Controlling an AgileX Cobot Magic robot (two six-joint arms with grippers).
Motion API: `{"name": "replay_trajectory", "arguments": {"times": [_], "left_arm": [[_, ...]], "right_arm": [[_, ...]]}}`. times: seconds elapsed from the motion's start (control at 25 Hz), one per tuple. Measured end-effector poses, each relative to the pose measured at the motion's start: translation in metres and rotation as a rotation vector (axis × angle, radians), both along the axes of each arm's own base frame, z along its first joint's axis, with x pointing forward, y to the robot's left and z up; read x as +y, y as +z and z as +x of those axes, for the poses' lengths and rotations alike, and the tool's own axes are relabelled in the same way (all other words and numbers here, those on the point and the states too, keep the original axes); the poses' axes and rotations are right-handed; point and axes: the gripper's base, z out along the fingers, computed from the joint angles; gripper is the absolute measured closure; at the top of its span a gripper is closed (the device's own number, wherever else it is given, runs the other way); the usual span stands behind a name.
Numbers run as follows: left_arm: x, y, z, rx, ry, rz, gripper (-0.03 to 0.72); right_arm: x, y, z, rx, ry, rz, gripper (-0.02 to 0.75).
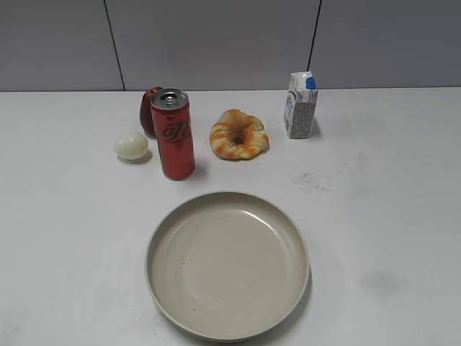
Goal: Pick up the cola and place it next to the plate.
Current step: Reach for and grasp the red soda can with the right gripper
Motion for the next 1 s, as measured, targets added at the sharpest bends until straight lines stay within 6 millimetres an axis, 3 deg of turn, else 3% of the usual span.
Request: {"name": "replay_trajectory", "arguments": {"times": [0.2, 0.48, 0.76, 1.0], "left_arm": [[0.0, 0.0, 0.0, 0.0, 0.0, 0.0, 0.461], [0.0, 0.0, 0.0, 0.0, 0.0, 0.0, 0.461], [0.0, 0.0, 0.0, 0.0, 0.0, 0.0, 0.461], [0.0, 0.0, 0.0, 0.0, 0.0, 0.0, 0.461]], "right_arm": [[0.011, -0.005, 0.06, 0.202, 0.095, -0.006, 0.084], [0.045, 0.017, 0.154, 0.382, 0.24, -0.01, 0.101], [0.128, 0.036, 0.226, 0.48, 0.449, -0.08, 0.115], [0.22, 0.041, 0.26, 0.454, 0.619, -0.125, 0.115]]}}
